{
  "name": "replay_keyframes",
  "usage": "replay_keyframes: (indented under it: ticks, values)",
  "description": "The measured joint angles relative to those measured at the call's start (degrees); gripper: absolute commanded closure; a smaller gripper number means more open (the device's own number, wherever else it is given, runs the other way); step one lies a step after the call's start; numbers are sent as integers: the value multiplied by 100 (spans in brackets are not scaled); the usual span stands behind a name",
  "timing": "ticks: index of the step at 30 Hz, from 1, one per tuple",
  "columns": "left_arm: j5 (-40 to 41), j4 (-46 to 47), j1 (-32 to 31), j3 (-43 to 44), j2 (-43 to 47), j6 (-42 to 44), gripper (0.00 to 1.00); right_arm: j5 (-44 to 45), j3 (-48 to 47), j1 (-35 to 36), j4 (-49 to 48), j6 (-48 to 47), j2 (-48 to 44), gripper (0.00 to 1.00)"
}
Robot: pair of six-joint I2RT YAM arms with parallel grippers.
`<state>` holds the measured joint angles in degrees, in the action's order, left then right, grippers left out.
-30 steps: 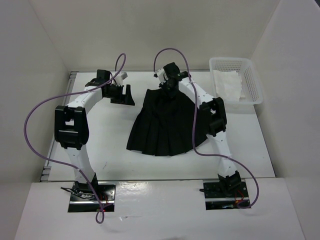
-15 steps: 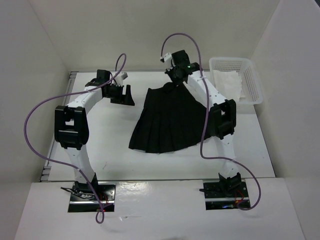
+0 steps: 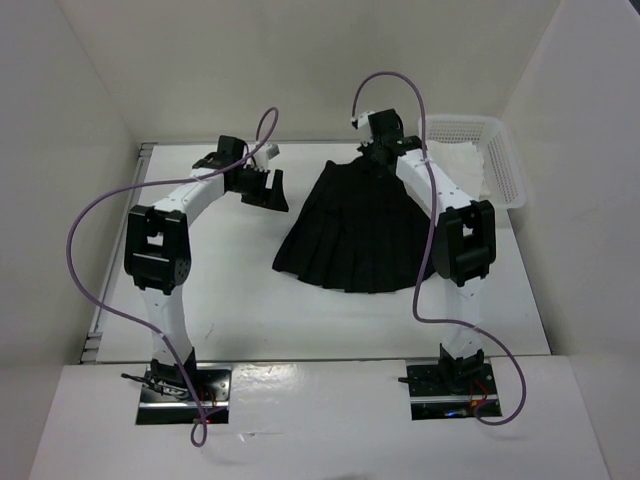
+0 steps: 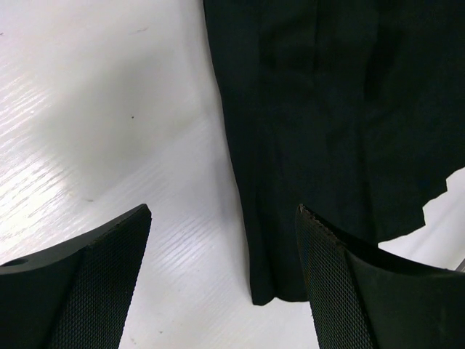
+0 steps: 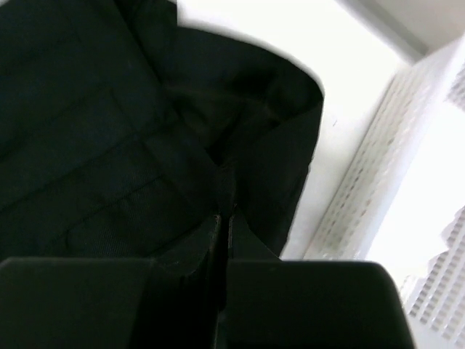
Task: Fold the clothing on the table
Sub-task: Flatten the skirt out
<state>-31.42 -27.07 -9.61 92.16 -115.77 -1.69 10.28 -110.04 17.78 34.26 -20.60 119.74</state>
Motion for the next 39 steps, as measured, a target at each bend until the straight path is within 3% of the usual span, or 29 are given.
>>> replay_keyframes:
  ticks: [2,3,5,6,7,17,21,28,39]
  values:
    - [-13,-2,-39,44,-59,-2,14,87,280,-7,-39,-2,0,100]
    - [-17,-26,-50,83,-107,-2,14,118,409,-9,-61,-4,-2,75]
    - [-42,-31,-63,179,-208,-2,14,164,570,-15,-59,9,-15,38]
    - [-46,-46,-90,260,-284,-4,14,173,621,-17,-76,-2,-22,13]
    - [-46,-37,-103,341,-352,-4,14,203,660,-17,-87,35,-44,10]
    - [-144,-142,-332,2127,-1364,-138,14,568,1110,-79,-269,-46,-892,6]
    - [-173,-389,-492,3515,-2103,-181,14,544,1456,-232,-361,-70,-1283,6]
    - [-15,-1279,-824,6935,-4030,-136,15,446,1967,-699,-385,-94,-1655,6]
    - [1202,-1921,-1314,7823,-4649,-170,15,238,2330,-922,-363,-96,-2190,6]
